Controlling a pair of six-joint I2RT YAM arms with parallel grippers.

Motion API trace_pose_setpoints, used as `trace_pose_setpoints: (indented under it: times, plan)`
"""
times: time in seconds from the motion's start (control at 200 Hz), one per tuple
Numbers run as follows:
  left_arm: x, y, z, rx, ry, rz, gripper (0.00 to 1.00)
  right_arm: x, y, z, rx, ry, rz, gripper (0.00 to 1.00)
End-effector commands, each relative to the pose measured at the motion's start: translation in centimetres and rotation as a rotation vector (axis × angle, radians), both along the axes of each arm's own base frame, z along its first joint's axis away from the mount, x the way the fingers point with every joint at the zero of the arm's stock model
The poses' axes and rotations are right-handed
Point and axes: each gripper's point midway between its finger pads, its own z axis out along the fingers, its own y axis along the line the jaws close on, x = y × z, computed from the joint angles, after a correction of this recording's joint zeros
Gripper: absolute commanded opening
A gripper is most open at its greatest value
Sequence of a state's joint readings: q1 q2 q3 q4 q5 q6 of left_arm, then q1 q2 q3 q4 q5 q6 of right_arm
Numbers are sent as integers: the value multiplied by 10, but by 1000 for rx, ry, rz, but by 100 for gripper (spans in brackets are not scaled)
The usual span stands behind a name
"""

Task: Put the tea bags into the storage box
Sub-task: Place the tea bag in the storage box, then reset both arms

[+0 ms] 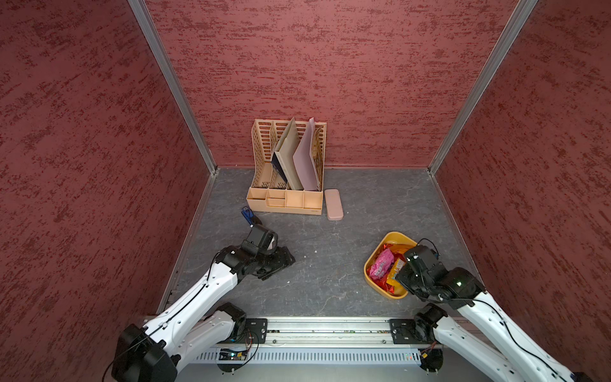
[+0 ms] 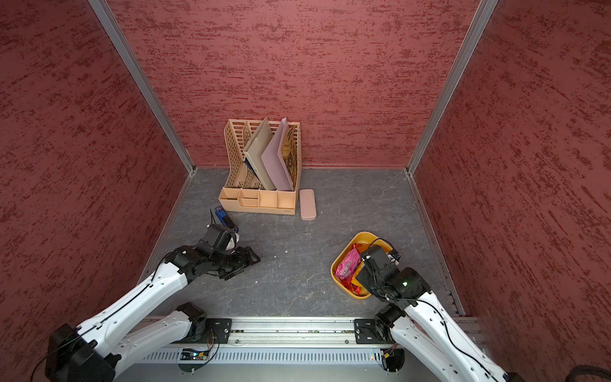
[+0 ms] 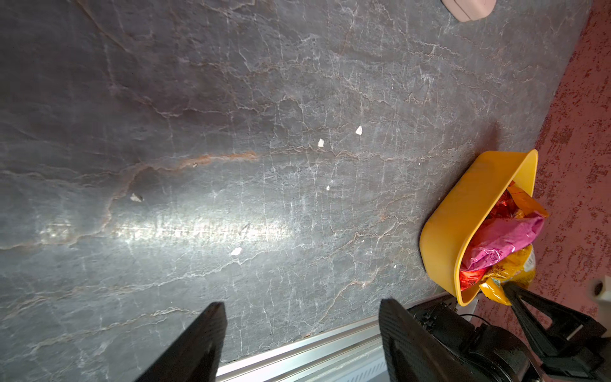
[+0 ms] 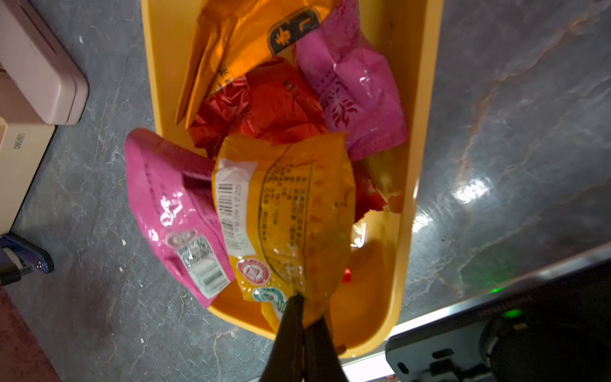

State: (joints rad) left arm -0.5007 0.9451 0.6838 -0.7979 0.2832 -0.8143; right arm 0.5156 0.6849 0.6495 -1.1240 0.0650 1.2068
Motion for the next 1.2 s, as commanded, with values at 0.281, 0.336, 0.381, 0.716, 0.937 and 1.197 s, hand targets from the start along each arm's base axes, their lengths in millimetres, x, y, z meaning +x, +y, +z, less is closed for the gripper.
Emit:
trace_pose_setpoints:
  times: [0.281,0.336,0.381,0.716,0.937,1.197]
  plan:
    - [-13,17,5,20,-43,37,78,15,1,-15,2,125,13,47]
    - [-14,19,4,20,-44,44,78,13,-7,-8,-40,130,7,53]
    - [-13,19,5,15,-49,47,78,12,-14,2,-73,120,1,58]
    - [19,34,19,6,-101,118,80,44,-50,70,-331,-62,34,81]
    - [51,72,35,68,-200,249,83,125,-46,73,-517,-223,188,86]
    - [96,149,58,357,-502,395,100,190,-77,51,-611,-582,112,87]
